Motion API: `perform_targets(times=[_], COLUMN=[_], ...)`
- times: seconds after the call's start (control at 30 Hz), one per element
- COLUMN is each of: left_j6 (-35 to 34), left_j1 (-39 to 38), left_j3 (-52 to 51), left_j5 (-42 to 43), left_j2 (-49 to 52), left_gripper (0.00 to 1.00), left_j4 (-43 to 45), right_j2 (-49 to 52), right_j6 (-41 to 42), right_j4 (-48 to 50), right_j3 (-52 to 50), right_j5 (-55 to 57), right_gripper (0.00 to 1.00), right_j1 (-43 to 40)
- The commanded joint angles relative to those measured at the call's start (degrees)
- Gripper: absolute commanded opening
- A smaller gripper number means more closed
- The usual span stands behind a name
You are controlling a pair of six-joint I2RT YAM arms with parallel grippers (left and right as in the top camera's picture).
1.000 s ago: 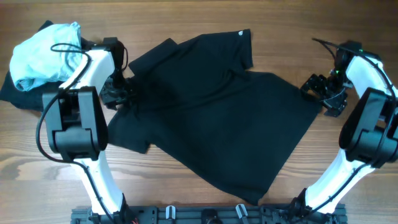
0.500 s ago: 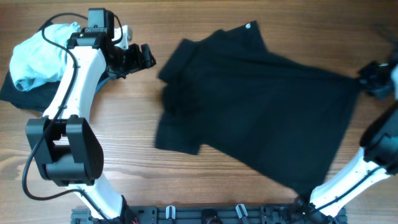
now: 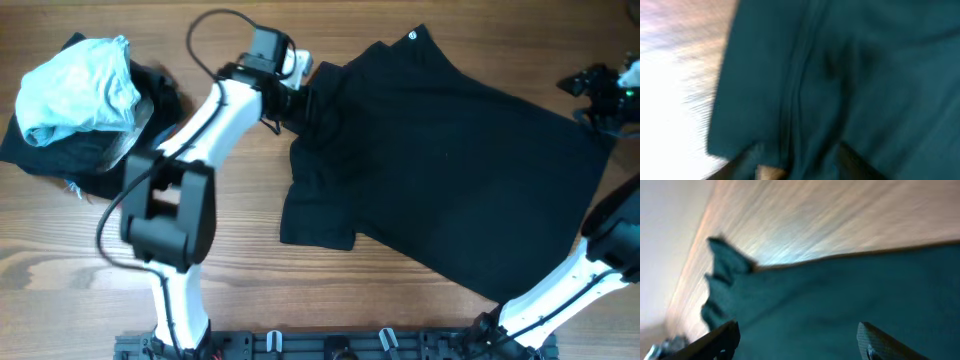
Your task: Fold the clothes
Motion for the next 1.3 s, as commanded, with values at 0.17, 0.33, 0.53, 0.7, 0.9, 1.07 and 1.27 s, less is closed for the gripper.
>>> perform_targets(times=[0.17,0.33,0.53,0.7,0.9,1.07,1.27], left_j6=[-9.16,-18.84,-18.82,-18.62,-15.61,-15.61,-12.55], left_j1=[-1.25,4.68,18.29,21.73,19.52,15.21,10.49], left_j3=[0.33,0.31,0.33,0.35,0.98,0.98,0.98], left_j5=[-11.15,-20.55,-19.06,-13.51,-5.51,-3.15,-3.15], left_j2=[9.81,11.65,11.08,7.28,-3.98,-6.51,-6.54], left_gripper=[0.5,0.07,0.04,0.2,0.44,0.56,0.6], left_j4=[-3.61,-11.58,-19.47,-22.84,-16.81,-8.7,-7.82], right_j2=[-1.7,-1.7,-1.7,-1.6,-1.57,-1.57,-1.57], right_j6=[-5.55,-5.66,-5.7,1.14,6.21,4.81,5.42], right_j4=[4.33,4.61,3.17,0.0,2.99,15.13,24.24], right_j3=[0.59,0.57,0.55,-0.57,-4.79,-11.54,-17.42], right_j5=[-6.27,-4.42,-0.66,16.06,23.76,23.69,23.69], right_gripper=[0.79,0.79,0.78,0.78,0.72,0.77,0.79], right_j1=[6.71,8.55,10.12,12.76,13.44,13.55,13.84])
